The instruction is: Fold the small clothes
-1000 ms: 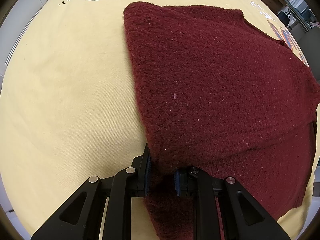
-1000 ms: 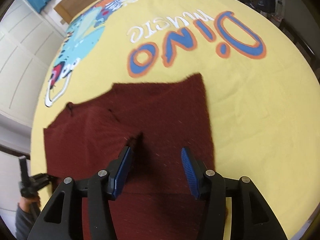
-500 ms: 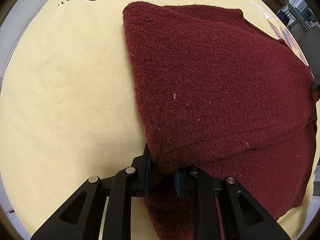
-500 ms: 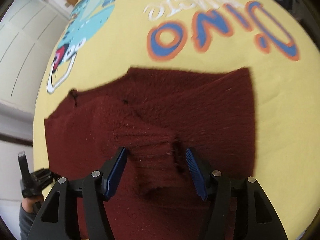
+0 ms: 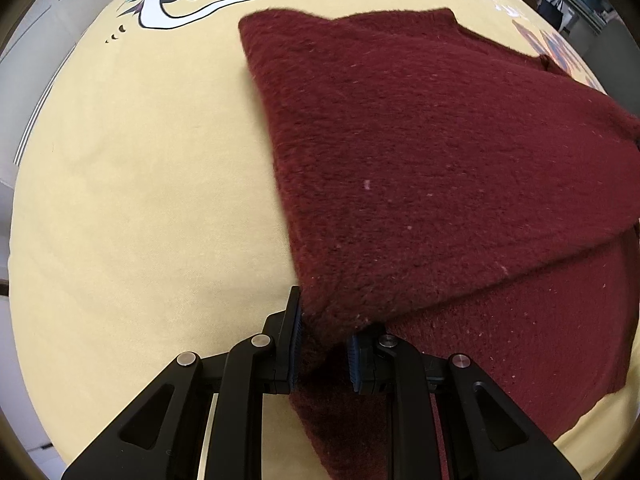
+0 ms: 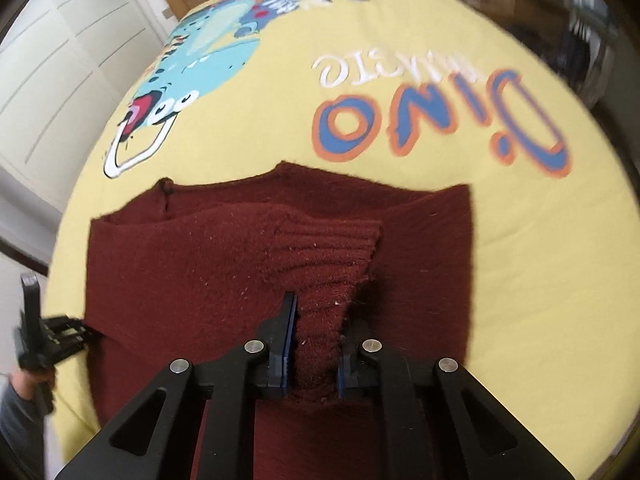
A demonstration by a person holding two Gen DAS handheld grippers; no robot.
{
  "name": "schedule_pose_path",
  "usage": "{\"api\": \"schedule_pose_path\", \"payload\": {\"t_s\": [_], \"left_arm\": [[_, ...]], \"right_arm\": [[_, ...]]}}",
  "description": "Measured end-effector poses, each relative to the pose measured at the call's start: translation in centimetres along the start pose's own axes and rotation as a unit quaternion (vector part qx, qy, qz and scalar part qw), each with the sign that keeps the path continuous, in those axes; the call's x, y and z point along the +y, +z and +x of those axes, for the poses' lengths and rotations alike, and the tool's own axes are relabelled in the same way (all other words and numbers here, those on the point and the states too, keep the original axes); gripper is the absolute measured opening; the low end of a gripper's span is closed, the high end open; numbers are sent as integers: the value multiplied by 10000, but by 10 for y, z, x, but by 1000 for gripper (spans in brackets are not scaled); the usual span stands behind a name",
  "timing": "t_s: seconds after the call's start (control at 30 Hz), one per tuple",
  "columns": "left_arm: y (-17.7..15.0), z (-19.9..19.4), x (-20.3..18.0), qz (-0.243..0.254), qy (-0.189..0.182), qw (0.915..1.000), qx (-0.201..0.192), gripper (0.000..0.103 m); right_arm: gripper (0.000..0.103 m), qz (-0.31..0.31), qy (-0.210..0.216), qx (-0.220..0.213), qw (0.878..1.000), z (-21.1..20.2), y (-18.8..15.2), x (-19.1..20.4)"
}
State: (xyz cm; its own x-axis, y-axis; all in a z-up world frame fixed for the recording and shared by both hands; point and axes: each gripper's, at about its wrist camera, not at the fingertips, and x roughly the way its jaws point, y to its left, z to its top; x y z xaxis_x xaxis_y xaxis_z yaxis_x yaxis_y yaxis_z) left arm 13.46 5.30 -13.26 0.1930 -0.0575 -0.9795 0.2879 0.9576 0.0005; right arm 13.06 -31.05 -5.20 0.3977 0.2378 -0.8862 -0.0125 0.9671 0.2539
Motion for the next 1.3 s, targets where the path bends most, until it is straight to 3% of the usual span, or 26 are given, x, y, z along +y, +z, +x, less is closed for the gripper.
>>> {"api": "schedule_pose_path", "payload": {"t_s": [0.2, 0.3, 0.37, 0.4, 0.43, 0.47, 0.5, 0.53, 0.57, 0.7, 0.8, 0.9, 1.0, 1.07, 1.13, 1.2, 1.3], "left_arm": [[2, 5, -2, -12, 90, 9999, 82, 16], [1, 4, -3, -36, 112, 9999, 78, 17], [5, 1, -3, -81, 130, 9998, 84, 19], [10, -4, -4, -139, 177, 9997, 93, 24], [12, -6, -8, -167, 252, 9995, 83, 29], [12, -10, -9, -153, 357, 9992, 43, 47], [11, -17, -11, -117, 417, 9991, -33, 74], [9, -23, -12, -105, 401, 9991, -87, 86], [7, -31, -14, -83, 361, 9992, -140, 97], [3, -69, -30, 132, 478, 9977, -471, 102], [5, -91, -52, 392, 423, 9955, -754, 102], [10, -98, -82, 535, 240, 9932, -1005, 102], [9, -91, -95, 552, 196, 9916, -1153, 102], [17, -64, -121, 461, 115, 9921, -1162, 102], [29, -40, -123, 397, 74, 9937, -1041, 102], [36, -18, -115, 367, 130, 9952, -899, 102], [26, -15, -92, 220, 32, 9953, -947, 102]], "right_arm": [[18, 183, -369, 567, 9975, 43, -22, -27], [32, 381, -367, 498, 9974, 49, -32, -38], [50, 331, -454, 475, 9973, 44, -35, -38], [64, 220, -594, 504, 9967, 43, -35, -35], [67, 127, -693, 515, 9962, 42, -36, -35], [67, 33, -793, 494, 9956, 37, -36, -33], [70, 15, -835, 463, 9954, 33, -36, -32], [80, 7, -911, 418, 9950, 28, -35, -32], [82, -32, -1047, 306, 9940, 20, -33, -30], [86, -210, -997, -100, 9947, -11, -31, -17], [103, -405, -802, -380, 9952, -27, -34, 7], [103, -559, -587, -599, 9949, -29, -39, 38], [103, -789, -580, -760, 9923, -17, -46, 66], [103, -999, -576, -736, 9906, -1, -54, 82], [103, -1164, -474, -629, 9901, 14, -66, 92], [103, -1265, -547, -484, 9893, 31, -73, 94], [103, -1256, -788, -333, 9884, 53, -78, 85]]}}
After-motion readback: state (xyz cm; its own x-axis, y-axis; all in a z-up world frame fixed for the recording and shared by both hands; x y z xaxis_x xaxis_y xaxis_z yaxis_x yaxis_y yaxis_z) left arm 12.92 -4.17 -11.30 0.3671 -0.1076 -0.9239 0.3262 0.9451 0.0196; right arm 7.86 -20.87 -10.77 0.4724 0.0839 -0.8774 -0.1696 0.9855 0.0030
